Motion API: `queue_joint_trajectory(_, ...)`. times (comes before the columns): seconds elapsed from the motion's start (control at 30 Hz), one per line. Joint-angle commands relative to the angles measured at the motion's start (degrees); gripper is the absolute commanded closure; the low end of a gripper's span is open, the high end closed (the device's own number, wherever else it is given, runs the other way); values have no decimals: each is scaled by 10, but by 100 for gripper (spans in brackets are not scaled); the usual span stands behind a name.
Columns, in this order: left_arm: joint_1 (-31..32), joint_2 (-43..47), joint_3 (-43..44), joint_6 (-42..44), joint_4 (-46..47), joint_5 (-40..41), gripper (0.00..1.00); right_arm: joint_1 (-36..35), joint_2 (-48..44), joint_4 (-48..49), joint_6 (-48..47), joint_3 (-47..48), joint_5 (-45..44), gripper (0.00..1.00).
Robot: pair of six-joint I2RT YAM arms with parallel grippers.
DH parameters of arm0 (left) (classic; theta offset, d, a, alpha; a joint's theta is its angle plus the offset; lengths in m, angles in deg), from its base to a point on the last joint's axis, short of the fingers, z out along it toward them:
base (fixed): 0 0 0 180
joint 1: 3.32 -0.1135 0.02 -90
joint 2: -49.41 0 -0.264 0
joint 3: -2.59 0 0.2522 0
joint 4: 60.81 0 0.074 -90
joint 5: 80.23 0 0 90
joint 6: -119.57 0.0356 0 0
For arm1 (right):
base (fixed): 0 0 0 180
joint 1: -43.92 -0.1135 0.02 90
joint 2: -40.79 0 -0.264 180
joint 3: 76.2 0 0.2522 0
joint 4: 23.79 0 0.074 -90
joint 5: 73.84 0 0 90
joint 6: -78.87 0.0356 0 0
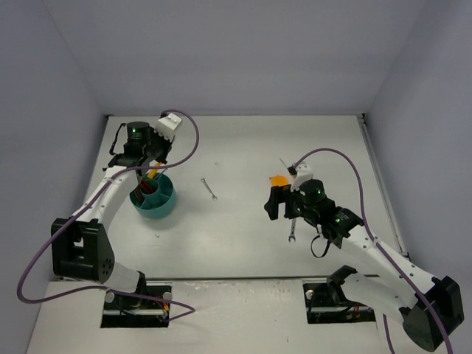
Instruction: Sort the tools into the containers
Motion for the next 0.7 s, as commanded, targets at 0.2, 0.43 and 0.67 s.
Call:
queue_joint_trajectory(0.2, -54, 33, -92, 35, 180, -113, 100, 3, -2, 24, -2, 2, 8, 8)
queue_joint_trajectory(0.43, -55, 63, -64, 17, 201, -149, 100, 3, 7, 25, -2, 2, 10, 7)
queue_joint_trajectory(0.67, -55, 107, -36, 14, 201, -161, 100, 3, 23, 26, -5, 5, 8, 8)
